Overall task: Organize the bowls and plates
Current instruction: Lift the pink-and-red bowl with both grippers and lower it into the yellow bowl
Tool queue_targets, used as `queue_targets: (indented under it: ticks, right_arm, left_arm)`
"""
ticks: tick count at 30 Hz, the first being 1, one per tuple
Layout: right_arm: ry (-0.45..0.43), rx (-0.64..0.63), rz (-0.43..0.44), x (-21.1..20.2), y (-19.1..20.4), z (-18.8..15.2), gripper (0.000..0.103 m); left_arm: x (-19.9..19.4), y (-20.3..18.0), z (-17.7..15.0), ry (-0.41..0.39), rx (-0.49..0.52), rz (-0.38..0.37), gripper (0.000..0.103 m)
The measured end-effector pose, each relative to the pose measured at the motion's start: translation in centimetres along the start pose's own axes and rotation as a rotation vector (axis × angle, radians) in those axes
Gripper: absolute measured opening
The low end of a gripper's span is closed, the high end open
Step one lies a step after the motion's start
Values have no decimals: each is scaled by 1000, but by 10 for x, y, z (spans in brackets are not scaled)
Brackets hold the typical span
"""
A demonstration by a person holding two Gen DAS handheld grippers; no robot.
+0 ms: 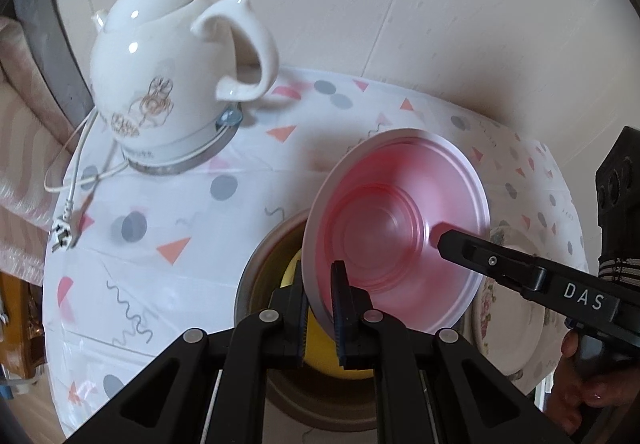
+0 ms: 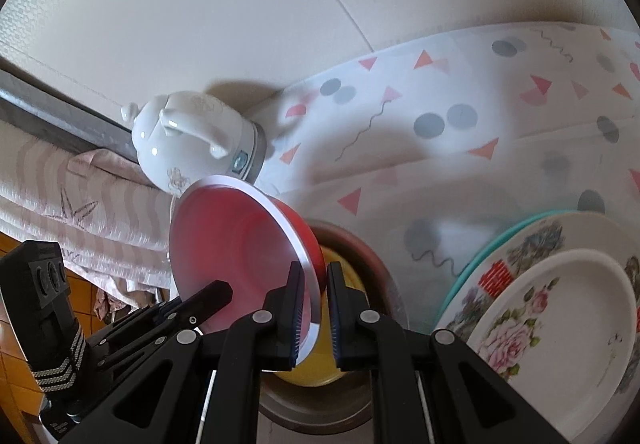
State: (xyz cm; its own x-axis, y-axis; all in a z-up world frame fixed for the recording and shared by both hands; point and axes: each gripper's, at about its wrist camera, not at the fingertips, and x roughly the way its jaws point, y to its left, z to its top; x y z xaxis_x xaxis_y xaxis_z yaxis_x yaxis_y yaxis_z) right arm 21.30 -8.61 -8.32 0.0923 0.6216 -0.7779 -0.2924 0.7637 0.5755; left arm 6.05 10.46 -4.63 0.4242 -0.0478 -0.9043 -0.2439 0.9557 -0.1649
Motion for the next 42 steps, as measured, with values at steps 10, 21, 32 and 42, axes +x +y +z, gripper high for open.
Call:
queue_targets:
  ticks: [10, 21, 32, 42]
  right_arm:
    - [47, 17, -12, 8, -3, -11, 13]
    - [116, 29, -43, 21, -10, -17, 14]
    - [140, 34, -66, 25, -10, -15, 14]
    - [146, 2, -83, 27, -6, -16, 14]
  left_arm:
    - [11, 6, -12, 49, -7, 2, 11]
    - [24, 7, -16, 99, 1, 12, 11]
    - [27, 1, -17, 99, 37, 41, 13]
    - [25, 6, -18, 94, 34, 51, 14]
